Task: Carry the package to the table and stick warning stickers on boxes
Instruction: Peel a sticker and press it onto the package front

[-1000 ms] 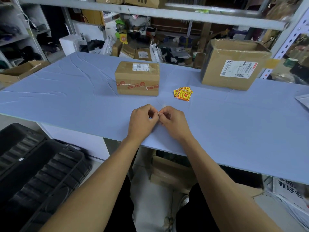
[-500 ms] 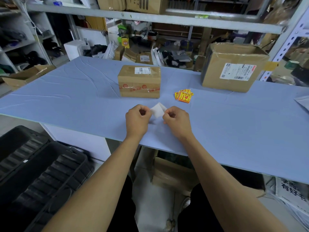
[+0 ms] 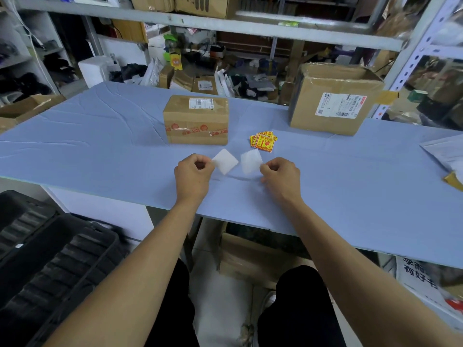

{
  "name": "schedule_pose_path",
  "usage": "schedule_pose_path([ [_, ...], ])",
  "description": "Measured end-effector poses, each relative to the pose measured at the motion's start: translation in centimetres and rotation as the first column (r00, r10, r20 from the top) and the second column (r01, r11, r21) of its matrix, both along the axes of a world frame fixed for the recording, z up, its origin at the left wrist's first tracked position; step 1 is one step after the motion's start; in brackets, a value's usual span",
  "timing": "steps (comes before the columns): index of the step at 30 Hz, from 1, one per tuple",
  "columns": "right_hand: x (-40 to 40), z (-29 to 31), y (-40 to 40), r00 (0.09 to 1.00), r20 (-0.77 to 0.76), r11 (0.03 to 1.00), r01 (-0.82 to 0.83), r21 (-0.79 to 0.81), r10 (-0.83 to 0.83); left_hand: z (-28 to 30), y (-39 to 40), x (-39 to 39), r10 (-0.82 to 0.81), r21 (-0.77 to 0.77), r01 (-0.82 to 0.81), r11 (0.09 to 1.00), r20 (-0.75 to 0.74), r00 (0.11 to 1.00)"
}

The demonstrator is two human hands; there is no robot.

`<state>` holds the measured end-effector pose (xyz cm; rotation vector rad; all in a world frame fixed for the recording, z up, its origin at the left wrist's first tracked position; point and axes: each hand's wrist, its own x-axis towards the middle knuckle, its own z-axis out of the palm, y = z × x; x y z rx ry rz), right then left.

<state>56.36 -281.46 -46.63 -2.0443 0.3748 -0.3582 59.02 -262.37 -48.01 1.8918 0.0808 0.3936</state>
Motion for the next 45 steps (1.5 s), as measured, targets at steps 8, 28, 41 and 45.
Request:
schedule_pose_path([
  [8,-0.3,-0.4,2.4,0.989,0.150,0.996,0.018,-0.082,-0.006,0.1,0.0,-0.1,-0.002,-0.023,0.001,1.000,-0.028,1.000],
  [28,1.3,-1.2,7.1,0.928,0.151,0.830,-0.223,-0.512,0.342,0.5,0.0,0.0,-0.068,-0.082,0.063,0.995,-0.053,0.996],
  [41,1.4,-1.5,6.3,0.909,0.245,0.904,-0.239,-0.354,0.336,0.6,0.2,-0.3,-0.162,-0.205,0.159,0.966,0.002,0.987],
  [45,1.2,-1.1,5.1,0.953,0.225,0.972,-0.226,0.071,0.205,0.2,0.5,0.0,-0.062,-0.286,0.068,0.956,0.028,0.998],
])
